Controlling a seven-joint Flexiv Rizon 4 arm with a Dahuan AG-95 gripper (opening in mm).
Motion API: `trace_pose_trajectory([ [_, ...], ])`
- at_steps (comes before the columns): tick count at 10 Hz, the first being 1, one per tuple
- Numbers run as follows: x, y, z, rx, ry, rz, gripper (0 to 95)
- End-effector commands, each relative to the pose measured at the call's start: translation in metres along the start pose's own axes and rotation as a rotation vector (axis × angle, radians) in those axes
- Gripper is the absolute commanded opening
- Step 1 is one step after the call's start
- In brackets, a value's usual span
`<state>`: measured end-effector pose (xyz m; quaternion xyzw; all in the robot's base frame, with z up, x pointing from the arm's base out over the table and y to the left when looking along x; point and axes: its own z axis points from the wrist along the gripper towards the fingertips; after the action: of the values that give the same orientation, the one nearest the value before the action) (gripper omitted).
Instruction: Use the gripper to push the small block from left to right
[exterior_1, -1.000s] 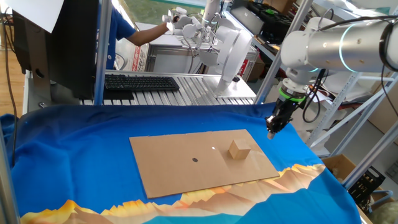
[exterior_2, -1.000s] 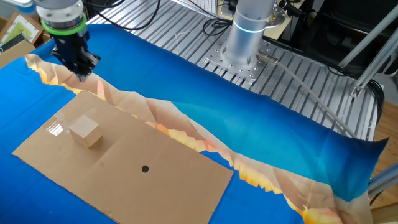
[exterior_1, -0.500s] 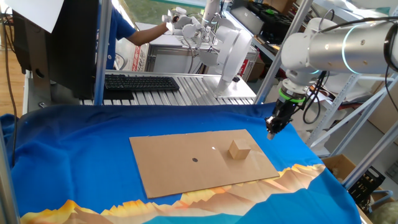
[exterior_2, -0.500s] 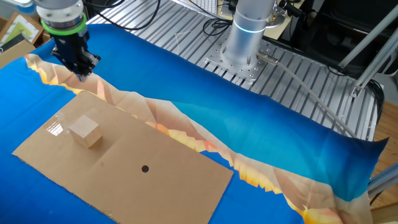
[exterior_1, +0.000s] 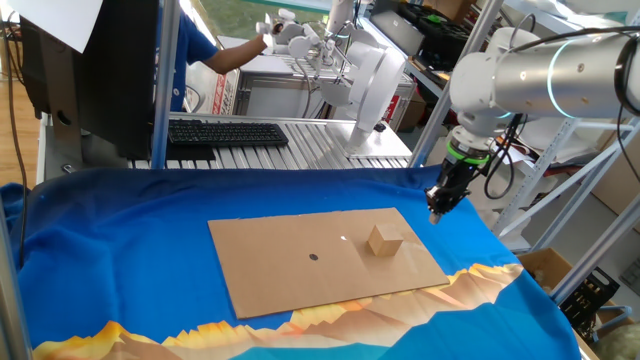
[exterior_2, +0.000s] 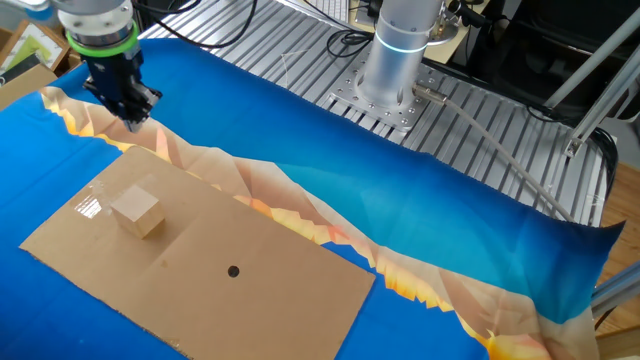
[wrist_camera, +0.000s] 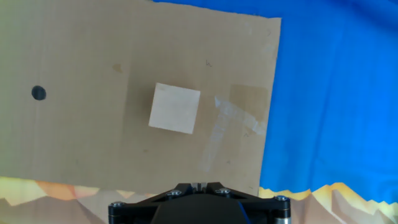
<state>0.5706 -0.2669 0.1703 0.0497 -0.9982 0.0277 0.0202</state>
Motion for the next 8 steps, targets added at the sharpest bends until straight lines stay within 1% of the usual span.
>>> trace_pose_trajectory([
  [1,-0.0004,-0.0006,-0.0002,-0.002,0.000,0.000,0.0],
  [2,-0.0004,-0.0006,-0.0002,-0.003,0.001,0.000,0.0],
  [3,-0.0004,-0.0006,-0.0002,-0.010,0.003,-0.001,0.0],
  [5,-0.0004,-0.0006,-0.0002,-0.016,0.001,-0.015,0.0],
  [6,-0.0004,-0.0006,-0.0002,-0.011,0.001,-0.008,0.0],
  [7,-0.0004,-0.0006,-0.0002,-0.010,-0.013,0.018,0.0],
  [8,-0.0004,-0.0006,-0.0002,-0.003,-0.041,0.053,0.0],
])
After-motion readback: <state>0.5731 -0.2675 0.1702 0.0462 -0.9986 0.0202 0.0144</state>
